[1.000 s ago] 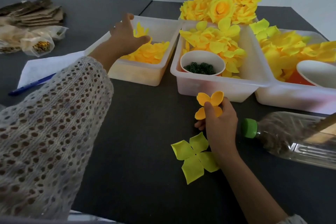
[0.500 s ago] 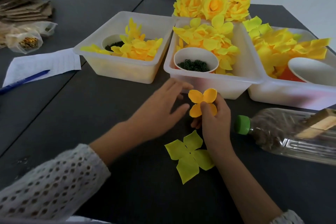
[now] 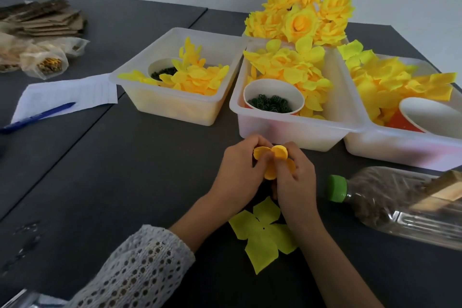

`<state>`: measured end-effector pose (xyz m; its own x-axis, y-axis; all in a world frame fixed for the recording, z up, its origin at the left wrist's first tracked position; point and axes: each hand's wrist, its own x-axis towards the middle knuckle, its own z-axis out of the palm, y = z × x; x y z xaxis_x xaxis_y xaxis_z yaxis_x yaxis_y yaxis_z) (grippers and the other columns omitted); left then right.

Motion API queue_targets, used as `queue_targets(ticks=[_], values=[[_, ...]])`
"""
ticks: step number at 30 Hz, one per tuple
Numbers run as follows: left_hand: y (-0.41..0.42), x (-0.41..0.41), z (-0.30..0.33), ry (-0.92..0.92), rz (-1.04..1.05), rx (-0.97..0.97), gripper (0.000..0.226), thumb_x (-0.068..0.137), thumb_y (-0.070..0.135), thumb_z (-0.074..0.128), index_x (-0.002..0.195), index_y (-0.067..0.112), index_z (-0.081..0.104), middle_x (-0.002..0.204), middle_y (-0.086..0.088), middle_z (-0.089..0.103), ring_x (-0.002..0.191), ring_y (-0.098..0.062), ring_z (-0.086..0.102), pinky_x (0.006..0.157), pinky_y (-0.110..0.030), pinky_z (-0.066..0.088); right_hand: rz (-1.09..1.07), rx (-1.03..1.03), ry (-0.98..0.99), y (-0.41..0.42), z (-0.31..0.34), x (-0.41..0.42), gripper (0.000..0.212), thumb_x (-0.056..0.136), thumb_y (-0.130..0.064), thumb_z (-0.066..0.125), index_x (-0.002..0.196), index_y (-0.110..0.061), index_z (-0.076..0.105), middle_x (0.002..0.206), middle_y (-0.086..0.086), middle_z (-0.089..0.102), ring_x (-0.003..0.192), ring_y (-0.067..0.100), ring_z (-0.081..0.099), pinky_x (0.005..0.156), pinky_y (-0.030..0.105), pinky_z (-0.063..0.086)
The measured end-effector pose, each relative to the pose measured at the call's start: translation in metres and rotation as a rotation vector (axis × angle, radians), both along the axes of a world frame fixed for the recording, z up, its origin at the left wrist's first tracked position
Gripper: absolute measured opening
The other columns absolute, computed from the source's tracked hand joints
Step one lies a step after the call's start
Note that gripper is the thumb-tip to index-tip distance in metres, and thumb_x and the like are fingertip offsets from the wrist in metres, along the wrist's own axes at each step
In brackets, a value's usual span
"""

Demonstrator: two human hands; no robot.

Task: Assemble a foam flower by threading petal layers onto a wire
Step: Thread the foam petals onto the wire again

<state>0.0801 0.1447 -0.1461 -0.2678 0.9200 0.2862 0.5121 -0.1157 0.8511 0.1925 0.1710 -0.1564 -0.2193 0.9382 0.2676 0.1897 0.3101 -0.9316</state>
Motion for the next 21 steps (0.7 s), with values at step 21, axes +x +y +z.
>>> queue_targets(ticks=[21], values=[[0.109,-0.139,0.148,0.16,0.387,0.028,0.014,0.086,0.018,0.053,0.084,0.013,0.066,0.061,0.004,0.064,0.06,-0.014,0.061,0.064,-0.031,0.055,0.07,-0.224,0.14,-0.002,0.005,0.001,0.013,0.097,-0.02,0.047,0.094,-0.028,0.057,0.068,0.008,0.065,0.045,0.012,0.051,0.043,0.021,0.044]])
